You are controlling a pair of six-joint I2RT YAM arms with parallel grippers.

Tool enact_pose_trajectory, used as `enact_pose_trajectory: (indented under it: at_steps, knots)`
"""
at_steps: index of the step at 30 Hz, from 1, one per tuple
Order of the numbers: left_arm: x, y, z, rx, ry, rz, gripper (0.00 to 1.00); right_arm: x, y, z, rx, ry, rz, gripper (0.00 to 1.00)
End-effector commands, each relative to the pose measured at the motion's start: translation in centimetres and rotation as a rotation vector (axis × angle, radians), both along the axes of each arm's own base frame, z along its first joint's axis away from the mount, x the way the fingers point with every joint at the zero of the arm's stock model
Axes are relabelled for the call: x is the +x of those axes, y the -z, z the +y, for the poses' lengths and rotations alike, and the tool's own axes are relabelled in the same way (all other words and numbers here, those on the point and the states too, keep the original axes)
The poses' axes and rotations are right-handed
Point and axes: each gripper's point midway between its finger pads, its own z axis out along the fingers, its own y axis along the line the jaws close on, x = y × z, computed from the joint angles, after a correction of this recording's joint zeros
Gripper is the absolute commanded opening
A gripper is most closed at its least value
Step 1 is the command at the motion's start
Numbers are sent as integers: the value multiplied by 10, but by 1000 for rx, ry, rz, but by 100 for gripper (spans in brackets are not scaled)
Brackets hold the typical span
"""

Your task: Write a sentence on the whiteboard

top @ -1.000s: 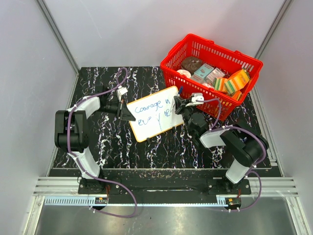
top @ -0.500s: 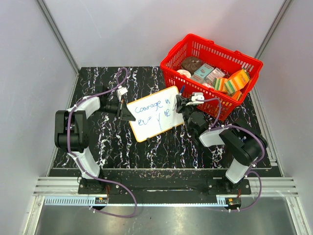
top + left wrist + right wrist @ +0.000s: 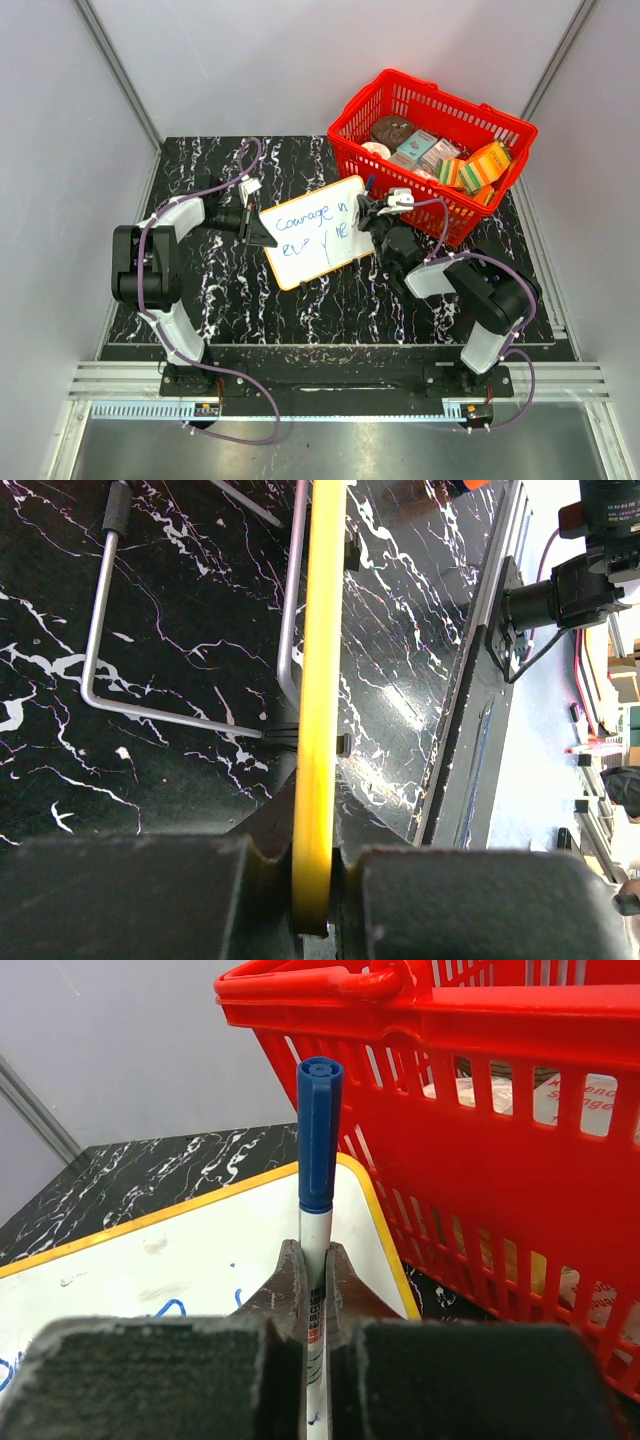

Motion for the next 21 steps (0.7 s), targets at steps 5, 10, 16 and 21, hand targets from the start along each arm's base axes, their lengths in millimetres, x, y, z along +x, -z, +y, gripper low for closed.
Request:
enact_pose_trajectory:
  at_steps: [5, 10, 16, 21]
  knots:
    - [12, 19, 18, 190, -5, -113, 0, 0, -43, 5, 110, -36, -144, 0]
    - [12, 19, 18, 190, -5, -110, 0, -1, -37, 7, 114, -47, -130, 0]
    - [12, 20, 18, 192, -4, -111, 0, 0, -29, 9, 99, -54, -93, 0]
    - [12, 20, 18, 190, -4, -109, 0, 0, -20, 6, 88, -41, -67, 0]
